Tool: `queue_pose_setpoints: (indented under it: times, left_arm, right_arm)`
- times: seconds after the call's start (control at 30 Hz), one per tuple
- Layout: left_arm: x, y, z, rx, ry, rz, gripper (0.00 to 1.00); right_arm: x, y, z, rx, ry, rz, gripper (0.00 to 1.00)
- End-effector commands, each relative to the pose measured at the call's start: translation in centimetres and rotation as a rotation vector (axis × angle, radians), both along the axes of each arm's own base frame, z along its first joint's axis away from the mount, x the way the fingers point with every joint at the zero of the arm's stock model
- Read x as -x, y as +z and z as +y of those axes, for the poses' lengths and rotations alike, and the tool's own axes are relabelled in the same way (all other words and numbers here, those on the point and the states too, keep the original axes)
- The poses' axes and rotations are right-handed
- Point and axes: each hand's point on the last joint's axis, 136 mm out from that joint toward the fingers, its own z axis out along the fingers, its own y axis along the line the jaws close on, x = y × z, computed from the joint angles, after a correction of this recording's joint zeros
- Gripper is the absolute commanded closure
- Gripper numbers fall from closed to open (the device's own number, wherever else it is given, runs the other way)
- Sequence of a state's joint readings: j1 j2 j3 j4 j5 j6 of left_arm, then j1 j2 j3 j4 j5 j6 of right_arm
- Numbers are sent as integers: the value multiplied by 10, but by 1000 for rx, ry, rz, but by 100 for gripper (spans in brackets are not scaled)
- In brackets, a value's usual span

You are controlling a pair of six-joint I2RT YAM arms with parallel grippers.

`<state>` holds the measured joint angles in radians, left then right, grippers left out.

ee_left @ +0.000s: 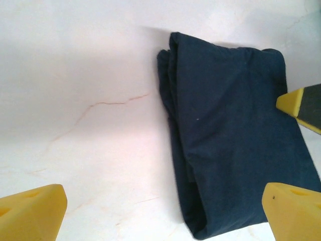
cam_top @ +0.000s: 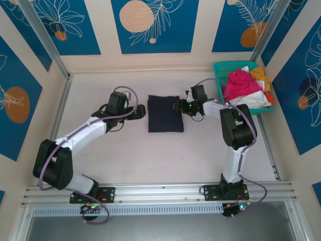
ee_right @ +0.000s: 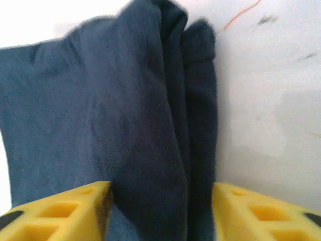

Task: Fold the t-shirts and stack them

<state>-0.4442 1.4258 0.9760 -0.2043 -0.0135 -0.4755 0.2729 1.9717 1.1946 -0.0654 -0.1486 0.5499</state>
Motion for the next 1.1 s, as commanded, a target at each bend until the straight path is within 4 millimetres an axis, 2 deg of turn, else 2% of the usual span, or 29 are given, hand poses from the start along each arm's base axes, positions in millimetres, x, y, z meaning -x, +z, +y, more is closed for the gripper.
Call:
queue_pose_setpoints:
  times: [0.0, 0.1, 0.2, 0.33, 0.43, 0.5, 0.6, 0.73, 0.87, 1.07]
  left_arm:
    - [10, 3, 26, -129, 18, -24, 0]
    - [15, 7, 38, -171, 52, -24, 0]
    - [18, 2, 51, -191, 117, -2, 0]
    - [16, -1, 39, -131, 86, 28, 0]
    - [13, -5, 28, -124, 84, 82, 0]
    - [9, -5, 17, -164, 79, 98, 0]
    - [2, -7, -1, -240, 79, 126, 0]
    - [-11, -14, -28, -396, 38, 161, 1]
    - [-22, -32, -59, -576, -34, 214, 4]
    - [-29, -64, -99, -728, -123, 279, 16]
  right_arm:
    - [4, 4, 28, -90, 29, 19, 53]
    - [11, 2, 54, -93, 71, 19, 54]
    - [14, 2, 79, -91, 91, 19, 54]
    - [20, 10, 114, -129, 98, -10, 49]
    - [25, 22, 118, -90, 77, -80, 35]
    - [27, 31, 102, -61, 38, -136, 25]
    - [34, 43, 67, -27, -26, -191, 18]
    - [54, 49, 13, 41, -125, -238, 17]
    - [83, 56, -33, 100, -206, -284, 17]
    - [119, 64, -70, 166, -258, -333, 18]
